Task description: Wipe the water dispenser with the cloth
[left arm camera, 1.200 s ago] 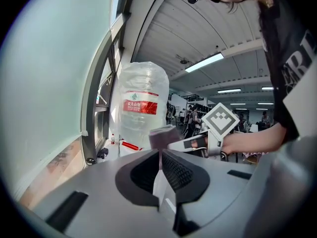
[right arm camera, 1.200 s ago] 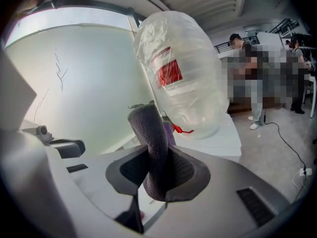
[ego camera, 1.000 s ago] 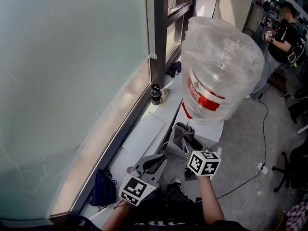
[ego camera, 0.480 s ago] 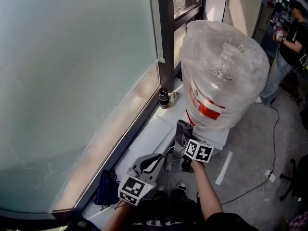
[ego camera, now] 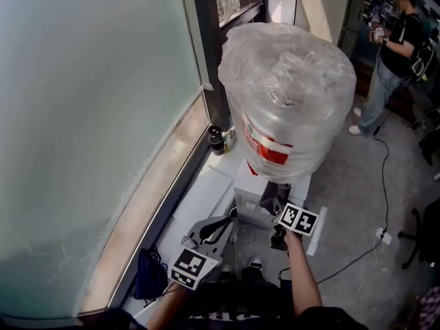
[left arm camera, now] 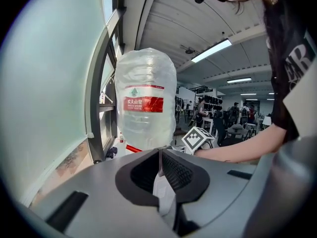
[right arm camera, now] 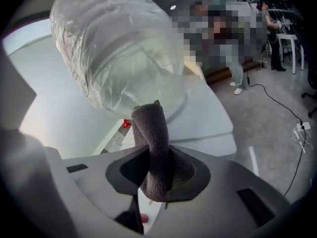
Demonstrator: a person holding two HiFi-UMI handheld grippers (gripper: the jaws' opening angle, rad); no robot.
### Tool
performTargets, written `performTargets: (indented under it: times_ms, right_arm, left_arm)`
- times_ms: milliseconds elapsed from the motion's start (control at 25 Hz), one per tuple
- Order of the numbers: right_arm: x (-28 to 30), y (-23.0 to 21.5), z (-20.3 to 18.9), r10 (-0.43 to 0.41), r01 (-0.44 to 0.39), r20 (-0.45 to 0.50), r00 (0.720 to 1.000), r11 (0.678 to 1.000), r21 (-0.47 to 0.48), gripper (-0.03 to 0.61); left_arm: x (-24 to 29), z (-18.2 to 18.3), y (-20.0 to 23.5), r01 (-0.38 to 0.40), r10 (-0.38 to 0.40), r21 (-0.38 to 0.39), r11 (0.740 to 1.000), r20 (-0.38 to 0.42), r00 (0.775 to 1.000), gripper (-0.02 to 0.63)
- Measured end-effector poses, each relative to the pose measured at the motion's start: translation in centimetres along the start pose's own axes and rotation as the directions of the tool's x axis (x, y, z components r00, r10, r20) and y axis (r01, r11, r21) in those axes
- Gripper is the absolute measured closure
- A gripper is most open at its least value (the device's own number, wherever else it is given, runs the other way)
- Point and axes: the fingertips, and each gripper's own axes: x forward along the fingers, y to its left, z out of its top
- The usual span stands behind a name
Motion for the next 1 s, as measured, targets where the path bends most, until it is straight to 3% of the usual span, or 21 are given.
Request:
performTargets:
  times_ms: [320,560,760,1000]
  right_arm:
    - [-4.1,-7.2,1.2,-0.081,0.078,0.046,0.996,0.995,0.065,0.477]
    - [-6.0,-11.2,1.8,-0.098,0.092,0.070,0.993,0.993,0.079,0.477]
    - [-7.4,-11.6,1.7,-0.018,0.015,0.070,0.997,0.999,0.036,0.480]
    - [-8.4,-8.5,0.0,0.086,-0.083,0.025,0.996,0.992,-0.097,0.480]
  left_arm:
    - [2.9,0.3,-3.4,0.087,-0.087,0.023,0.996,-0.010,0.996,0.586]
    - [4.7,0.3,-5.2,0.105,-0.104,0.030,0.994,-0.026,0.994,0.586]
    - [6.0,0.2,-6.2,0.093,-0.093,-0.011,0.996,-0.017,0.995,0.586]
    - [6.4,0.5,-6.1,0.058,-0.059,-0.015,0.998,-0.010,0.998,0.586]
